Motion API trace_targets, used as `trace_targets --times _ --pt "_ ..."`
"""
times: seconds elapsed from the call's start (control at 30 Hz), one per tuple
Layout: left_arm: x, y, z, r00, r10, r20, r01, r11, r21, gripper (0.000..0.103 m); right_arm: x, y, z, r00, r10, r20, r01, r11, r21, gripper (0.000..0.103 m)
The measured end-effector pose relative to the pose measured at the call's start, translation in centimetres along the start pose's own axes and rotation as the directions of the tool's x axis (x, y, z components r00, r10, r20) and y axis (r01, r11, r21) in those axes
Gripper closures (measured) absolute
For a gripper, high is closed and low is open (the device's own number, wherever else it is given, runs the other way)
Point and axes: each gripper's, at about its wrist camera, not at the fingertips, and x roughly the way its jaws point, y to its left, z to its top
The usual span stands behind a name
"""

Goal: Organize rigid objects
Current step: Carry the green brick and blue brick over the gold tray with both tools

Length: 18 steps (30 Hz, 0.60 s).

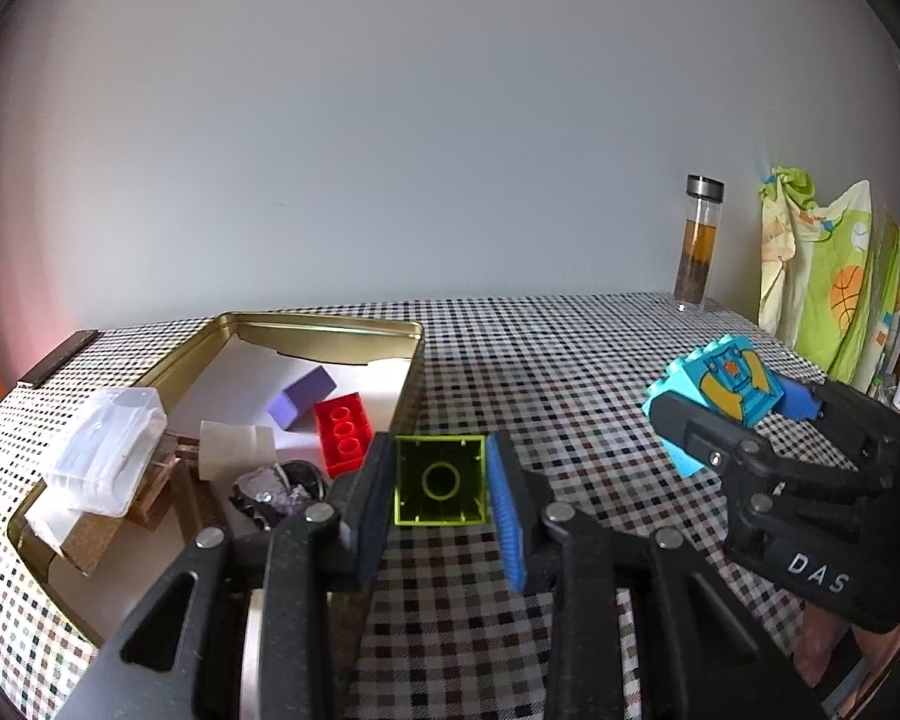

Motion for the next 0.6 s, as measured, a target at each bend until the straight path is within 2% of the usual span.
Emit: trace_targets --times 0.6 --pt "-1.7 1.2 -0.5 0.999 0.012 0.035 -0.012 1.0 -0.005 0.073 -0.5 2.3 -0.2 0.999 0.048 0.014 -0.047 0.999 -0.016 0.035"
